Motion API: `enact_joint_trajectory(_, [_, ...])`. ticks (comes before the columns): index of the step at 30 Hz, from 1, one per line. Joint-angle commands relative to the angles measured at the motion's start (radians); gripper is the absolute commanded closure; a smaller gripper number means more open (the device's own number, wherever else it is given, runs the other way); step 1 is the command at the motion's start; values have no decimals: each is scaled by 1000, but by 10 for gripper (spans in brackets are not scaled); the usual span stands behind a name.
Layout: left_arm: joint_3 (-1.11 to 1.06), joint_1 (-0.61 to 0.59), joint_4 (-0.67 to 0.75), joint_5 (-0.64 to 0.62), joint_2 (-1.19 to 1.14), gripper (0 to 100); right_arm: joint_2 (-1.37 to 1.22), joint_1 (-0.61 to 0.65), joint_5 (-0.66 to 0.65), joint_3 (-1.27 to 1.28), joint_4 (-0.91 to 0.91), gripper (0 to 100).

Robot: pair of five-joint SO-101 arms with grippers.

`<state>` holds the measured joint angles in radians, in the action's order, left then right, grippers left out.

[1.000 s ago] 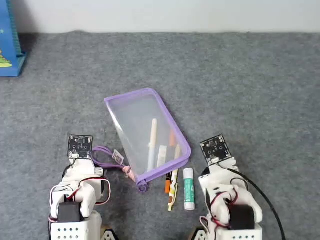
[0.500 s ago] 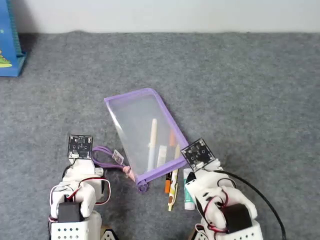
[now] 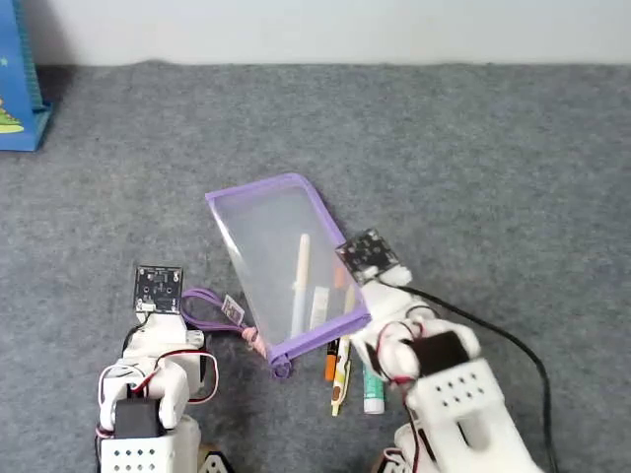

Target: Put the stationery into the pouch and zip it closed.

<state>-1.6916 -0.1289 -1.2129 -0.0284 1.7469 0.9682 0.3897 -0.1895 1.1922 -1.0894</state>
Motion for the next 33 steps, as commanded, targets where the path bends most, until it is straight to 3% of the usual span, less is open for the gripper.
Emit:
enact_joint_trajectory(1, [15,-2,-5,-8,9,986,-122,65,66,-61,70,990])
enact_joint_trajectory(5, [15,-2,-5,-8,9,986,-277,101,164,-63,236,990])
enact_joint_trajectory(9, [15,-2,-5,-8,9,986,-443,96,167,-91,455,990])
enact_joint_trajectory(13, [15,-2,-5,-8,9,986,-613,96,166,-201,547,990])
enact_joint_trajectory(25, [15,-2,-5,-8,9,986,-1017,27,167,-649,552,988])
enact_joint_trajectory(33, [15,-2,-5,-8,9,986,-951,74,173,-669,341,987])
